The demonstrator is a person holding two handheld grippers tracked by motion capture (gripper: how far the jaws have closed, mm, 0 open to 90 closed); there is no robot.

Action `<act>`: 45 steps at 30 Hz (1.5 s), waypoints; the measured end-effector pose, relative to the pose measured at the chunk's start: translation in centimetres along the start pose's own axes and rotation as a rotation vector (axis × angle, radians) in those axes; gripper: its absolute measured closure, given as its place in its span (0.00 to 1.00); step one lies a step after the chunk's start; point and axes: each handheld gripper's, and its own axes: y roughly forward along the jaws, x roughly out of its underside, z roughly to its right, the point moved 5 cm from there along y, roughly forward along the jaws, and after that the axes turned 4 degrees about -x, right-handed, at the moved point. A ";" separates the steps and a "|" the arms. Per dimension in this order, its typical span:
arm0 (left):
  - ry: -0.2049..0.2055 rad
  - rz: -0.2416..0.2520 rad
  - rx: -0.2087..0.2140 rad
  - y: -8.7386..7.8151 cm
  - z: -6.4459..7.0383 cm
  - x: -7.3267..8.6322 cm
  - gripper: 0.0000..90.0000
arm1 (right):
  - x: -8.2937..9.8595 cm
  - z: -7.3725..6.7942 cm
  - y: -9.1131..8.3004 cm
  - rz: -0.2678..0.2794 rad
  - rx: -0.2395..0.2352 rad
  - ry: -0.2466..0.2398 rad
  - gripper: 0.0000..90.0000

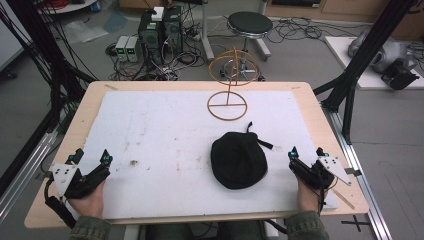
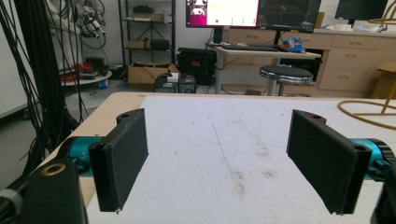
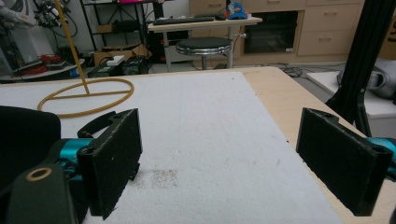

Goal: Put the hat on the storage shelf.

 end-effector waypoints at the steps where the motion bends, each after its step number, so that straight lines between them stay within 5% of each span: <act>1: -0.007 0.006 -0.002 0.0 0.0 0.0 0.23 | 0.0 0.0 0.0 0.003 -0.001 -0.003 0.15; 16: -0.014 0.006 0.001 0.0 -0.1 0.0 0.23 | 0.0 -0.2 -0.1 0.022 -0.018 -0.051 0.15; 28: -0.020 -0.010 0.010 0.2 -0.2 0.1 0.23 | 0.0 0.5 -0.2 0.031 -0.022 0.020 0.14; 45: -0.011 -0.020 0.025 0.4 0.2 0.1 0.23 | -1.0 -2.0 -0.1 0.007 -0.145 0.019 0.15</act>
